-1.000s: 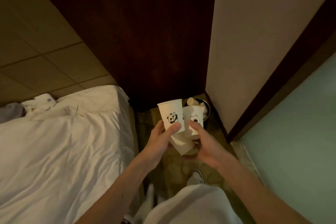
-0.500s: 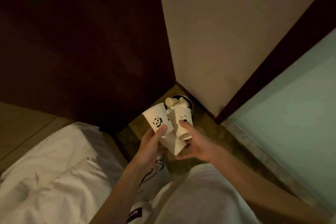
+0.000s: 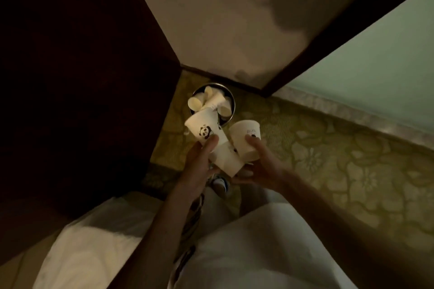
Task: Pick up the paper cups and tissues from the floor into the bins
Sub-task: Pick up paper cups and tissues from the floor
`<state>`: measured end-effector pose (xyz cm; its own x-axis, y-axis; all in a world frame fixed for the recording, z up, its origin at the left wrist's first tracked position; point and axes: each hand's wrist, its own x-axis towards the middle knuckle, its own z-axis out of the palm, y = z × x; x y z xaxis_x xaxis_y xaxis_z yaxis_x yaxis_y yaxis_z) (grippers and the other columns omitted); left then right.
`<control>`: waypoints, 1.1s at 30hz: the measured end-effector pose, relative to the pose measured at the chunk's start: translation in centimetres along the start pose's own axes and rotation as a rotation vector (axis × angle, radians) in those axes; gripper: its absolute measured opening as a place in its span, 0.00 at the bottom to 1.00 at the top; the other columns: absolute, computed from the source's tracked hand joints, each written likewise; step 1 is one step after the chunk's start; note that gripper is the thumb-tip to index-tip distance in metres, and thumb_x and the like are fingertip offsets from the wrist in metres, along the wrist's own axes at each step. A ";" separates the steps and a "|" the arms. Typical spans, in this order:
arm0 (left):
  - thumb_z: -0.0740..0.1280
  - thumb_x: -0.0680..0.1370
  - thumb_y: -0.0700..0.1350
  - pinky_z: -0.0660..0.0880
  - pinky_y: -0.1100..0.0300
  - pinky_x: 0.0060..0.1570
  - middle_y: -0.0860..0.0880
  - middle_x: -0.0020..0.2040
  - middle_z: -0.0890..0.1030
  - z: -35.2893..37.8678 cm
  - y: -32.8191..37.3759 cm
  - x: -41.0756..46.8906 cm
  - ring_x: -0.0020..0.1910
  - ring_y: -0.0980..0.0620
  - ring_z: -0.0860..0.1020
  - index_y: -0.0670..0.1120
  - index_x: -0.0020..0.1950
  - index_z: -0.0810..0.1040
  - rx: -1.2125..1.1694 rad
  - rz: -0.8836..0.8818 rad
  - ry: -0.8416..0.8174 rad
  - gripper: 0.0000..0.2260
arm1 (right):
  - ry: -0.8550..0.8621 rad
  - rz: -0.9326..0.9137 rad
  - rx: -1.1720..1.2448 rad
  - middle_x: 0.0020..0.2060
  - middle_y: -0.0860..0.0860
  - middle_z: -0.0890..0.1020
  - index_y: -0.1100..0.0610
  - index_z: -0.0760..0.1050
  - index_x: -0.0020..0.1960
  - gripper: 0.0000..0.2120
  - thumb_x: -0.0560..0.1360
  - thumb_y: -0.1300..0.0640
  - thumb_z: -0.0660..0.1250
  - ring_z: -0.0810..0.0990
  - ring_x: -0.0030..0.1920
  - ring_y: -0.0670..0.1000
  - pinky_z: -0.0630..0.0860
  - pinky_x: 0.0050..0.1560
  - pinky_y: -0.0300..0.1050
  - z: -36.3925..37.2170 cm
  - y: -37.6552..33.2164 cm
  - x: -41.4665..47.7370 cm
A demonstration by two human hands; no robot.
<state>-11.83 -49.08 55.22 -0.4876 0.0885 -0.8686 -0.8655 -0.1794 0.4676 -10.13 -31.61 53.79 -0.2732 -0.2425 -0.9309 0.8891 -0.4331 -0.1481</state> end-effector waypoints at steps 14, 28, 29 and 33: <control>0.72 0.61 0.64 0.81 0.56 0.39 0.59 0.46 0.85 -5.1 -6.3 20.8 0.51 0.54 0.83 0.60 0.55 0.78 -0.041 -0.139 0.086 0.23 | 0.121 0.120 -0.098 0.59 0.57 0.77 0.51 0.71 0.64 0.21 0.75 0.41 0.65 0.79 0.57 0.59 0.82 0.43 0.60 -3.8 -0.9 21.9; 0.72 0.68 0.62 0.81 0.52 0.45 0.55 0.56 0.82 -10.0 -6.9 29.3 0.57 0.52 0.81 0.63 0.55 0.78 -0.082 -0.099 0.150 0.16 | 0.555 -0.193 -0.877 0.45 0.53 0.79 0.56 0.70 0.59 0.25 0.70 0.46 0.75 0.80 0.32 0.52 0.84 0.37 0.54 -4.1 -6.5 36.9; 0.71 0.68 0.61 0.81 0.52 0.45 0.56 0.56 0.83 -10.3 -7.0 29.6 0.56 0.52 0.82 0.63 0.55 0.78 -0.082 -0.097 0.148 0.17 | 0.567 -0.209 -0.918 0.45 0.53 0.80 0.56 0.71 0.59 0.25 0.69 0.46 0.76 0.81 0.31 0.52 0.84 0.38 0.55 -4.1 -6.6 37.4; 0.72 0.68 0.62 0.81 0.53 0.44 0.58 0.51 0.84 -10.5 -7.0 30.7 0.53 0.54 0.83 0.64 0.53 0.79 -0.101 -0.096 0.152 0.14 | 0.587 -0.258 -0.967 0.51 0.55 0.82 0.58 0.73 0.63 0.30 0.68 0.44 0.76 0.83 0.35 0.52 0.84 0.41 0.55 -3.9 -6.9 39.6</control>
<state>-19.57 -55.44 23.56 -0.3737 -0.0379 -0.9268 -0.8876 -0.2754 0.3692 -25.64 -34.88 16.68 -0.4999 0.3064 -0.8100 0.8108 0.4943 -0.3135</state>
